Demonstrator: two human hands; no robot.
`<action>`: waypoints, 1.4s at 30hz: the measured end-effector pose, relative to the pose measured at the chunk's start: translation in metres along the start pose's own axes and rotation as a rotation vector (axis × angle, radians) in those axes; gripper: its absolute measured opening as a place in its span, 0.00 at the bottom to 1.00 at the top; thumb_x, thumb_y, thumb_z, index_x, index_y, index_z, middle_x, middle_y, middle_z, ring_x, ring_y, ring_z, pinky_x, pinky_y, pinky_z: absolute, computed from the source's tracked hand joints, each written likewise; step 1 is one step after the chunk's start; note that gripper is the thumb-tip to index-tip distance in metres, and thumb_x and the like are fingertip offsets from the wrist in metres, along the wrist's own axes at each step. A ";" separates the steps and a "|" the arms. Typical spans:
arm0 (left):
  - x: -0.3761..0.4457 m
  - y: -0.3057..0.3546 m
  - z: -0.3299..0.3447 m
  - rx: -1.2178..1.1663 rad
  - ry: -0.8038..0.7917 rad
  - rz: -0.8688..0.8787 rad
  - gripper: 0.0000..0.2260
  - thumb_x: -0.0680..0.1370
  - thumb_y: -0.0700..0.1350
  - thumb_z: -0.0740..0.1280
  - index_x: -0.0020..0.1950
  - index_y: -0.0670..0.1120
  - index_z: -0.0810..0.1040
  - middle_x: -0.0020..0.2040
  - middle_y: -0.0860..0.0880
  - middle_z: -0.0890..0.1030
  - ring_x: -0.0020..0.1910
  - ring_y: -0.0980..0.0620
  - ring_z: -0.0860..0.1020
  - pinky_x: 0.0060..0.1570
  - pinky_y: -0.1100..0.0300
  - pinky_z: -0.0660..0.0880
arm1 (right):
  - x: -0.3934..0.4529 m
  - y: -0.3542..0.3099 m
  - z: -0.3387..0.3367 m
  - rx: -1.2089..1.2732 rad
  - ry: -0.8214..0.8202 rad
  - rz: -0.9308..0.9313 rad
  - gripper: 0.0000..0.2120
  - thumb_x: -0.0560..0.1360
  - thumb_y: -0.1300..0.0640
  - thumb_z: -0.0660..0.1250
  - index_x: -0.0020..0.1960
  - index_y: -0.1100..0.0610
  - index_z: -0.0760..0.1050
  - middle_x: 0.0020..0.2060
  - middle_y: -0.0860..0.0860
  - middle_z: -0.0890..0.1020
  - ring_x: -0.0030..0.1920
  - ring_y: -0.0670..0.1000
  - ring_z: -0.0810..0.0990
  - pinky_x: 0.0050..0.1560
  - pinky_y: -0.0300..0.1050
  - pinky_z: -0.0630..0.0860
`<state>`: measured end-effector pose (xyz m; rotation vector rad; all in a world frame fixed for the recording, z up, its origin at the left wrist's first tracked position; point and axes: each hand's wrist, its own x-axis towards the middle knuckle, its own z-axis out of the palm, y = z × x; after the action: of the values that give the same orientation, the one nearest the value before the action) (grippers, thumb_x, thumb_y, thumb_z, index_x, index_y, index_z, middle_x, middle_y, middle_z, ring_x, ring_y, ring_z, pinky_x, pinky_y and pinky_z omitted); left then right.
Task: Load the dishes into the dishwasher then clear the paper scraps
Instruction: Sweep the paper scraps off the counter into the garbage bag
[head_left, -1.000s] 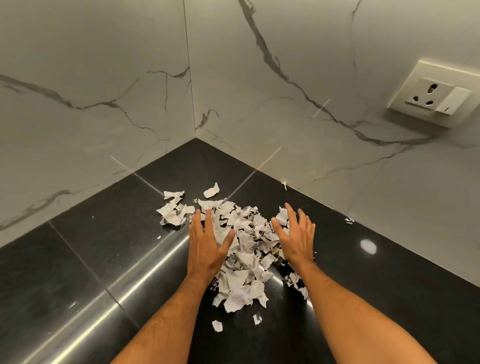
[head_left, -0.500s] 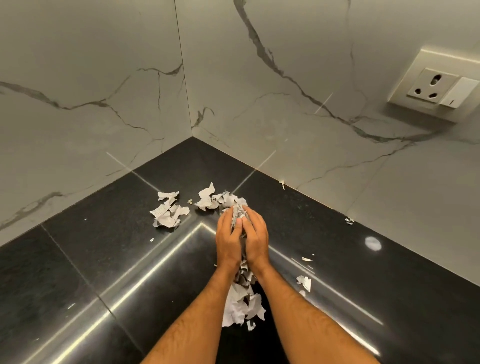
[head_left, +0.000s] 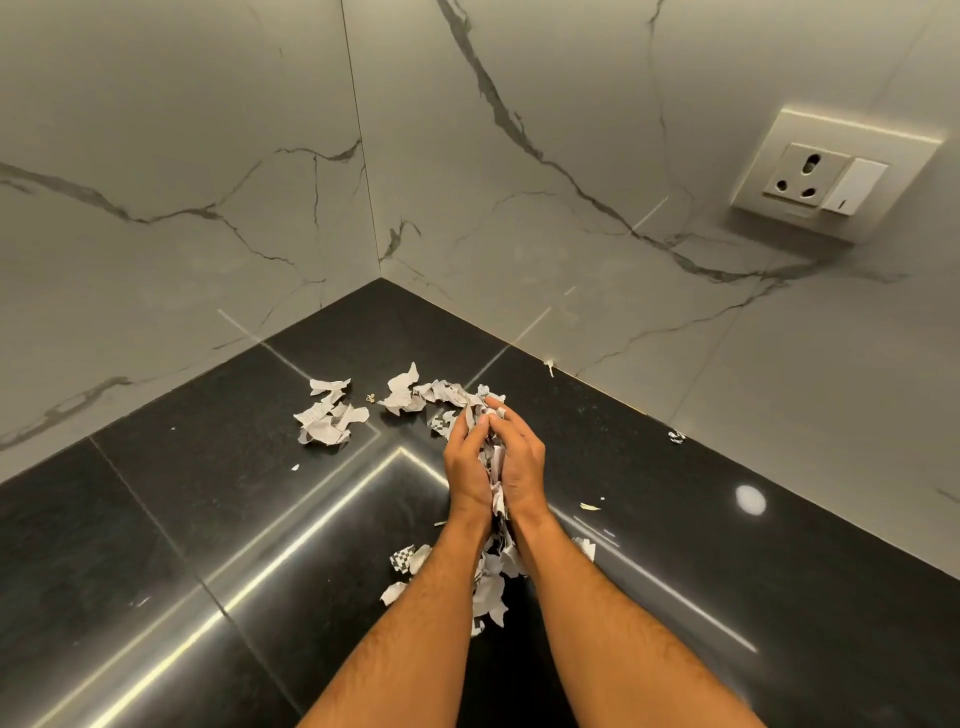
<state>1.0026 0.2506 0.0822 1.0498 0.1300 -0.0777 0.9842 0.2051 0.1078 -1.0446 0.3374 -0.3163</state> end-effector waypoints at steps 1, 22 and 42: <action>-0.004 0.006 0.003 0.005 0.008 0.008 0.10 0.81 0.40 0.64 0.59 0.40 0.81 0.54 0.42 0.84 0.54 0.45 0.82 0.55 0.53 0.77 | -0.003 -0.004 0.001 0.003 -0.007 -0.003 0.13 0.80 0.66 0.64 0.62 0.63 0.81 0.54 0.56 0.86 0.56 0.54 0.85 0.56 0.42 0.81; -0.259 0.099 -0.097 0.075 -0.114 0.152 0.09 0.81 0.41 0.63 0.58 0.44 0.81 0.51 0.45 0.84 0.51 0.48 0.82 0.53 0.54 0.78 | -0.285 -0.020 0.027 0.074 -0.053 -0.096 0.13 0.79 0.68 0.63 0.61 0.66 0.81 0.53 0.56 0.86 0.51 0.49 0.85 0.53 0.38 0.80; -0.413 -0.047 -0.238 0.017 0.194 -0.265 0.11 0.81 0.39 0.63 0.61 0.41 0.81 0.54 0.42 0.85 0.54 0.46 0.83 0.55 0.56 0.79 | -0.440 0.137 -0.082 -0.203 0.057 0.251 0.12 0.80 0.68 0.63 0.61 0.68 0.80 0.53 0.58 0.86 0.49 0.46 0.85 0.50 0.37 0.81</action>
<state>0.5714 0.4347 -0.0154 1.0513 0.4452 -0.2172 0.5645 0.3849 0.0023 -1.1791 0.5551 -0.0865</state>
